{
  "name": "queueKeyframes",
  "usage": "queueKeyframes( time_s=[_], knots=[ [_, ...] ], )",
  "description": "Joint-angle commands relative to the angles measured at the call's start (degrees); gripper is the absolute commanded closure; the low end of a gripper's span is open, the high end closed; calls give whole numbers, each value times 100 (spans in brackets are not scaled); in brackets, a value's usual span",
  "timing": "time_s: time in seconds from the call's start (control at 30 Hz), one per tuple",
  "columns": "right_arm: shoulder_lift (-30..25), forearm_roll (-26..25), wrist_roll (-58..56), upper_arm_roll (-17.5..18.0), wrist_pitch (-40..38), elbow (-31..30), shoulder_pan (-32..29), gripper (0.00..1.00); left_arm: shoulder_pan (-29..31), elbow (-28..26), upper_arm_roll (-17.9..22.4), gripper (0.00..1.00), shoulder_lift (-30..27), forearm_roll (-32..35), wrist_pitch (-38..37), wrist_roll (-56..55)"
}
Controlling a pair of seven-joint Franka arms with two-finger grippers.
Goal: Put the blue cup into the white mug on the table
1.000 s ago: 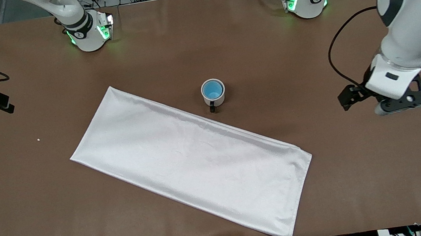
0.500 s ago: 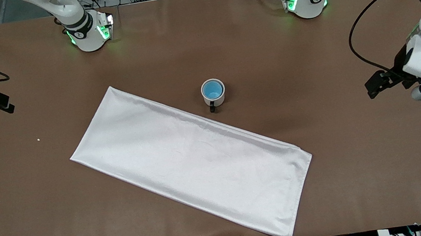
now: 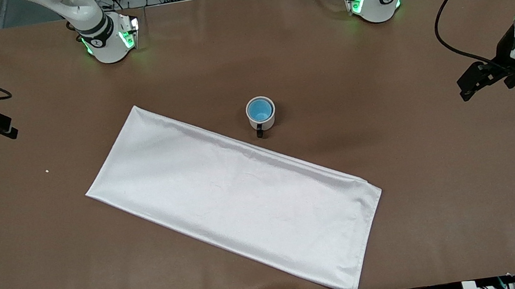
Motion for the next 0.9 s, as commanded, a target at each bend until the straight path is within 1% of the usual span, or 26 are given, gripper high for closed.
queueKeyframes(
  time_s=[0.0,0.2,0.53,0.87],
  knots=[
    [-67,-65,42,37,39,-63,-16,0,8,-36,128,0,-104,-323,-75,440],
    [-67,-65,33,37,39,-54,-25,0,-36,-53,137,0,-209,-324,-110,660],
    [-76,-74,16,37,22,-54,-16,0,-72,-36,137,0,-218,-315,-321,1020],
    [-76,-74,16,37,22,-54,-25,0,-45,-9,93,0,-201,-298,-444,1047]
  ],
)
